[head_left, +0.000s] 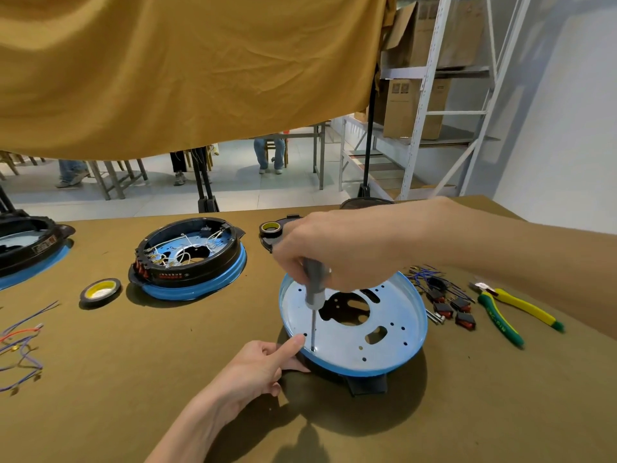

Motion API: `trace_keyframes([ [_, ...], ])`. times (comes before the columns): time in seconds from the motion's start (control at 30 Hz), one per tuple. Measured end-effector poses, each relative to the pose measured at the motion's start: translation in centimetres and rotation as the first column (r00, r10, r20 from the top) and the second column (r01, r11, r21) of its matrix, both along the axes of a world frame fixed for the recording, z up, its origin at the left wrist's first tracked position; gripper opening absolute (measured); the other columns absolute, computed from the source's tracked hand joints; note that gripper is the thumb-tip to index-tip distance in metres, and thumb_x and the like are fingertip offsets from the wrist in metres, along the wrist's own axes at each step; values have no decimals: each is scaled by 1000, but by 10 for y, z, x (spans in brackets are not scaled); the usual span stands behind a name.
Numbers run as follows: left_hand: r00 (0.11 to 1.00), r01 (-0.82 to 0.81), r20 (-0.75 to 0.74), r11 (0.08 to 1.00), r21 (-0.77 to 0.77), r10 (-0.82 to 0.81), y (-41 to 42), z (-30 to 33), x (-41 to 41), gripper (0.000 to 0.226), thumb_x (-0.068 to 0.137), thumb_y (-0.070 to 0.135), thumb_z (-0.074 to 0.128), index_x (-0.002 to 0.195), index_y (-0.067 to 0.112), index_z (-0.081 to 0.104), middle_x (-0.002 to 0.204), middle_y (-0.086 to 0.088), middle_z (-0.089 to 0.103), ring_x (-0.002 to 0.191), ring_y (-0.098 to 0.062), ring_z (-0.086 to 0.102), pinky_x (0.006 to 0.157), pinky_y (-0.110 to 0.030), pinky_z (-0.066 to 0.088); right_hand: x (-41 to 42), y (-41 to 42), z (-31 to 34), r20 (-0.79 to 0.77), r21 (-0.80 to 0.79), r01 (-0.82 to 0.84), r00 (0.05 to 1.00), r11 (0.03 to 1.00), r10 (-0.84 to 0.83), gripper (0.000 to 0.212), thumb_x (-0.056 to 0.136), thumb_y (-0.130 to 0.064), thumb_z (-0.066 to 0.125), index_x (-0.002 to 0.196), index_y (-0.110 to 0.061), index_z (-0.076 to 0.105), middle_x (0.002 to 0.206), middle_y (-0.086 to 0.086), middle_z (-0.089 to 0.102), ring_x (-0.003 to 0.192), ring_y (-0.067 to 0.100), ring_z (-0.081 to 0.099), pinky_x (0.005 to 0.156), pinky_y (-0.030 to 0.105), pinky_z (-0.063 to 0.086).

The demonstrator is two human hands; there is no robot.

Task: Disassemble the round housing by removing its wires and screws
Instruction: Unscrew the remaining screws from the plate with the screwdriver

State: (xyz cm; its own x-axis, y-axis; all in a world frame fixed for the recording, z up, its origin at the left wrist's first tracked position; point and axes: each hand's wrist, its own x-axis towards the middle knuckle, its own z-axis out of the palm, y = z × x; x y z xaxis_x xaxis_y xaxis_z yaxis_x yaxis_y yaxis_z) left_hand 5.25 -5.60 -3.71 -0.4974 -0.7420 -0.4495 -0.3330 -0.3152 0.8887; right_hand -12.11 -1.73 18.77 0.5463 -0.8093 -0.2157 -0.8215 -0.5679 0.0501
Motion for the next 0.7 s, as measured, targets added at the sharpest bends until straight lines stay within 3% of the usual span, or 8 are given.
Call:
trace_keyframes([
  [0.1, 1000, -2, -2, 1000, -23, 2, -1, -2, 1, 79, 54, 91, 70, 95, 26, 85, 68, -15, 53, 52, -10, 36, 55, -21, 41, -1, 0, -3, 43, 36, 23, 999, 999, -24, 41, 90, -26, 73, 125, -26, 51, 115, -1, 50, 100, 17, 53, 69, 25, 46],
  [0.2, 1000, -13, -1, 999, -34, 13, -1, -3, 1, 83, 50, 93, 70, 96, 25, 85, 73, -11, 46, 51, -11, 31, 53, -20, 37, 1, 4, -16, 14, -201, 155, 988, 967, -156, 52, 97, -67, 45, 119, -20, 53, 88, -3, 54, 71, 12, 54, 52, 26, 35],
  [0.27, 1000, -10, 4, 1000, -25, 10, -1, -3, 1, 80, 52, 90, 70, 96, 25, 85, 63, -5, 42, 51, -11, 29, 51, -19, 35, 2, 6, -25, -88, -411, 122, 981, 904, -173, 61, 100, -67, 31, 88, -13, 56, 67, -1, 47, 52, 12, 45, 44, 27, 28],
  [0.33, 1000, -12, 6, 1000, -19, 12, -1, -3, 1, 78, 54, 88, 70, 96, 24, 85, 57, -1, 37, 51, -12, 27, 49, -19, 34, 0, 4, -29, -135, -452, 65, 981, 890, -140, 55, 104, -57, 38, 73, -13, 48, 63, -1, 42, 49, 14, 41, 43, 27, 25],
  [0.47, 1000, -15, 19, 1000, -12, 15, 0, 0, -1, 73, 55, 86, 68, 93, 26, 85, 58, -2, 37, 49, -12, 28, 48, -19, 34, -7, 2, -16, 113, -195, 33, 994, 980, -11, 19, 90, -37, 74, 95, -22, 63, 82, -8, 58, 71, 8, 55, 50, 19, 38],
  [0.53, 999, -15, 40, 1000, -9, 16, 1, 1, -2, 71, 53, 86, 66, 91, 28, 85, 54, 1, 33, 48, -12, 28, 48, -19, 34, -4, 4, -13, 241, -10, 12, 970, 1000, -9, 30, 83, -33, 83, 106, -25, 65, 88, -13, 61, 79, 3, 57, 57, 13, 40],
  [0.6, 999, -20, 37, 1000, -8, 20, 1, 2, -2, 70, 54, 85, 67, 91, 27, 85, 55, 1, 31, 49, -13, 26, 48, -19, 33, 0, 5, -18, 189, -41, 31, 982, 999, -23, 39, 84, -47, 78, 111, -24, 62, 87, -13, 59, 77, 5, 55, 56, 14, 36],
  [0.7, 999, -11, 46, 1000, -24, 12, 1, 1, 0, 76, 57, 86, 67, 94, 23, 85, 55, 1, 31, 48, -11, 30, 51, -19, 34, 4, 7, -22, -36, -363, 83, 994, 928, -103, 60, 88, -77, 49, 89, -18, 61, 66, -8, 55, 55, 8, 50, 45, 21, 30],
])
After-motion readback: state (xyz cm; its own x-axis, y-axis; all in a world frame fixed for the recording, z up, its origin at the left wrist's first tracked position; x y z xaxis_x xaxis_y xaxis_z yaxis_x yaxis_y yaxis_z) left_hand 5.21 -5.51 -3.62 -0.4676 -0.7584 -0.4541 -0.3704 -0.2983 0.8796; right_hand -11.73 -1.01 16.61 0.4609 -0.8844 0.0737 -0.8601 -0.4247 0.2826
